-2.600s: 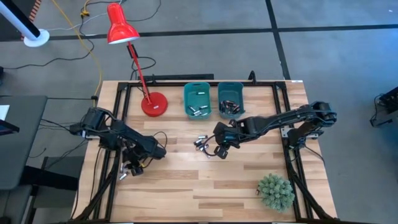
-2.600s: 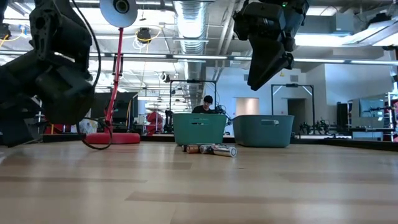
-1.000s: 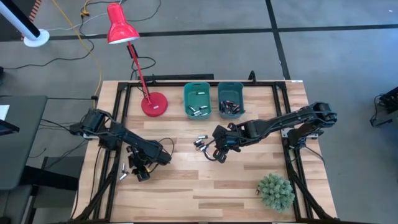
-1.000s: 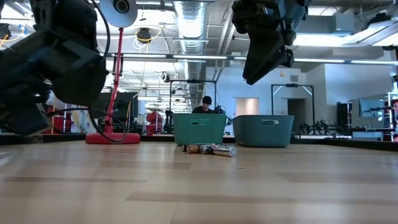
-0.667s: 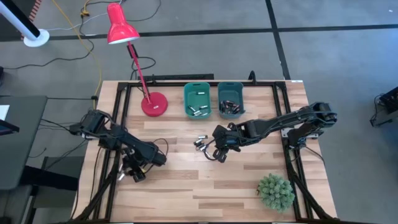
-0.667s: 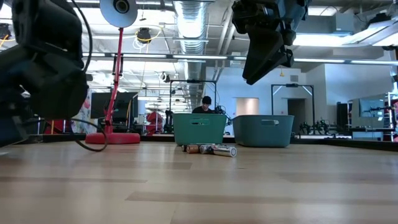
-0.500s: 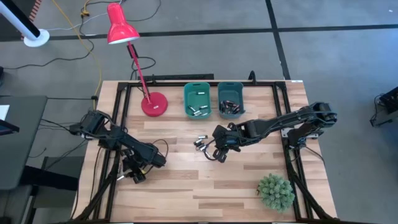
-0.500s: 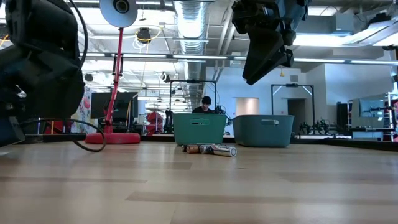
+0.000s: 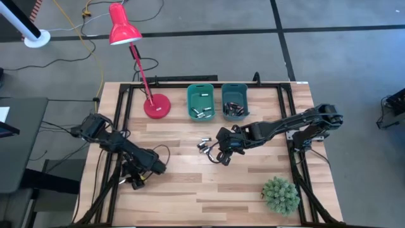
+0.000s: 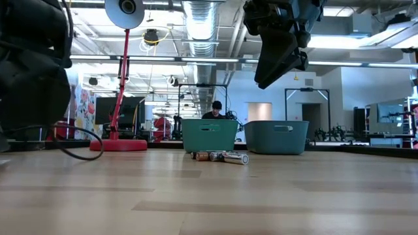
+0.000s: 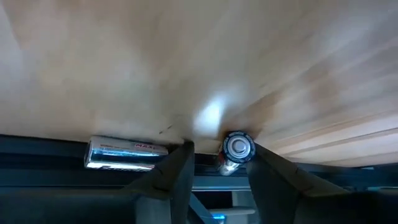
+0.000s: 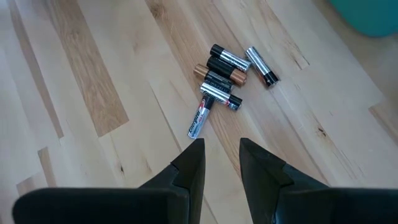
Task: Sort batteries
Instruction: Put the silver battery into the green bin
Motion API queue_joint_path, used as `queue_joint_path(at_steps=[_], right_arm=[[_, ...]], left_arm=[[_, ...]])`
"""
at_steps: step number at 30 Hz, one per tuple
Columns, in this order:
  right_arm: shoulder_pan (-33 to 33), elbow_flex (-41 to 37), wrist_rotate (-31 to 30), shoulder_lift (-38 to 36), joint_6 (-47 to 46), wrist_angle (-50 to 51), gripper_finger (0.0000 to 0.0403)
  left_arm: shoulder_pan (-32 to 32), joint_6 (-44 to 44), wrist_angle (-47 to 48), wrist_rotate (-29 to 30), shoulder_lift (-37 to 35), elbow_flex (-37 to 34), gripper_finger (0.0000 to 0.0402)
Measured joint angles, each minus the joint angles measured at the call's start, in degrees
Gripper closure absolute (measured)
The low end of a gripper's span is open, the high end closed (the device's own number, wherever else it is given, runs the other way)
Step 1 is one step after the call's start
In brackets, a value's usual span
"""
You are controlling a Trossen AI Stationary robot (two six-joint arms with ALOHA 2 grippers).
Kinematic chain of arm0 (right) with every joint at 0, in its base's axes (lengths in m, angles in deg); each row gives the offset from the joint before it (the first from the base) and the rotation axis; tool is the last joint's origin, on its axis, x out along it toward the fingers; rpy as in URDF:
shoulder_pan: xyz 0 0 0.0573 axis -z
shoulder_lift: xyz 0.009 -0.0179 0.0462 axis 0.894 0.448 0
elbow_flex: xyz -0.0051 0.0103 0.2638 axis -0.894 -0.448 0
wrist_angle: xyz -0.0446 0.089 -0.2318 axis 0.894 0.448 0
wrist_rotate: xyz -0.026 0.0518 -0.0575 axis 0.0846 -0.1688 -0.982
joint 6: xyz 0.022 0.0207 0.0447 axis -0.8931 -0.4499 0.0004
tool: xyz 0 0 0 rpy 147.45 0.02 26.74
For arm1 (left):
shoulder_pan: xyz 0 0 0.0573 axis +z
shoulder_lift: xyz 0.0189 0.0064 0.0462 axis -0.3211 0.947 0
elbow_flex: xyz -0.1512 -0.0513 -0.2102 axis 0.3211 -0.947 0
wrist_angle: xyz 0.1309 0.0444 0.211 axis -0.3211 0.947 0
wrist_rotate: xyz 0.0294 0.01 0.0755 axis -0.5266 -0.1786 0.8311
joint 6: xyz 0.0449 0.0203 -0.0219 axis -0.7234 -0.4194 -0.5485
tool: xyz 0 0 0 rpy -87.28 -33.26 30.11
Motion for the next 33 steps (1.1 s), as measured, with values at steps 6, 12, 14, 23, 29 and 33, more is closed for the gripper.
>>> queue_joint_path(at_steps=[6,12,14,23,29,33], right_arm=[[0.0,0.0,0.0,0.0,0.0,-0.08,0.0286],[-0.65,0.0,0.0,0.0,-0.01,-0.13,0.0286],[-0.97,0.0,0.0,0.0,0.02,-0.24,0.0286],[-3.45,0.0,0.0,0.0,0.91,-0.27,0.0286],[-5.11,0.0,0.0,0.0,0.91,-0.26,0.0286],[-5.38,0.0,0.02,0.0,0.86,-0.26,0.0286]], left_arm=[[-0.55,1.19,-1.67,0.34,-0.01,-0.07,0.0327],[0.32,4.19,-3.58,-0.04,0.06,0.17,0.0362],[1.09,4.83,-3.63,0.47,0.1,1.17,0.0362],[6.84,6.06,-4.3,9.31,0.06,9.84,0.0362],[13.99,2.74,-5.38,17.6,0.06,15.61,0.0362],[19.91,-2.27,-6.58,26.03,0.08,19.82,0.0363]])
